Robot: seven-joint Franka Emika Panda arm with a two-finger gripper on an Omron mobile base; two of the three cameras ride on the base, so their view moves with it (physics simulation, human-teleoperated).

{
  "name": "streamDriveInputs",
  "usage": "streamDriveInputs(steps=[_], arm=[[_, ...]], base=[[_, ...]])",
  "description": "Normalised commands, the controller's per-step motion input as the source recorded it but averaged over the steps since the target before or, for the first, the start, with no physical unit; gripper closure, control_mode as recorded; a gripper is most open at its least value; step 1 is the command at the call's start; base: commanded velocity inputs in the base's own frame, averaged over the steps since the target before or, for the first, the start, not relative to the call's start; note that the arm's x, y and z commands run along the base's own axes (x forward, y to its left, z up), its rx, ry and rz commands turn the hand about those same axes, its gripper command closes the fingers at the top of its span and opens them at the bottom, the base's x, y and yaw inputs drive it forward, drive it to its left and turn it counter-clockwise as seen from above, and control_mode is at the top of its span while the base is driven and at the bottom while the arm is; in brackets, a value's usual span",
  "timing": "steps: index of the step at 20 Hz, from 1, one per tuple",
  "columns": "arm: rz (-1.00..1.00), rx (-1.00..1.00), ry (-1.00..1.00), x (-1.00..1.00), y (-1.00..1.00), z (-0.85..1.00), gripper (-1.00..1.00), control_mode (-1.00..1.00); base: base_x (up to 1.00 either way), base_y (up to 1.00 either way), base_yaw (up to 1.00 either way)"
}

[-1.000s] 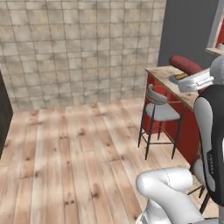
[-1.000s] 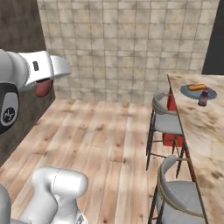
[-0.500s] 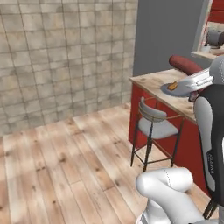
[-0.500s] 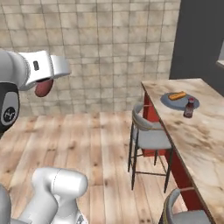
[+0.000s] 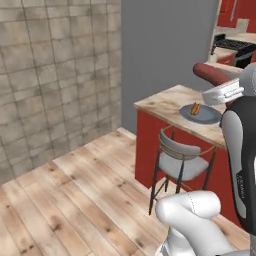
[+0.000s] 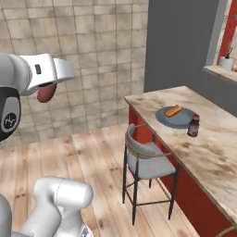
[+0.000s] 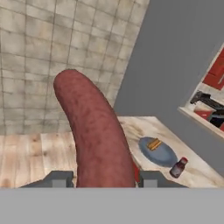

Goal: Move the hot dog bun to the plate on the dining table and place the condiment next to that plate. Then navigate to the fridge and take the sausage and place it on the plate as well.

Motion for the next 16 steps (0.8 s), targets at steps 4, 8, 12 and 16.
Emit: streamDriveInputs(steps=[4, 8, 12, 16], arm=[[0.0, 0.0, 0.0, 0.0, 0.0, 0.0, 1.0, 1.0], [0.0, 0.0, 0.0, 0.0, 0.0, 0.0, 1.0, 1.0], [0.0, 0.0, 0.0, 0.0, 0.0, 0.0, 1.0, 1.0], [0.0, 0.0, 0.0, 0.0, 0.0, 0.0, 1.0, 1.0]], base=[[0.88, 0.69, -0.49], [0.67, 0.66, -0.51], [0.35, 0.49, -0.52], [0.44, 0.16, -0.57]])
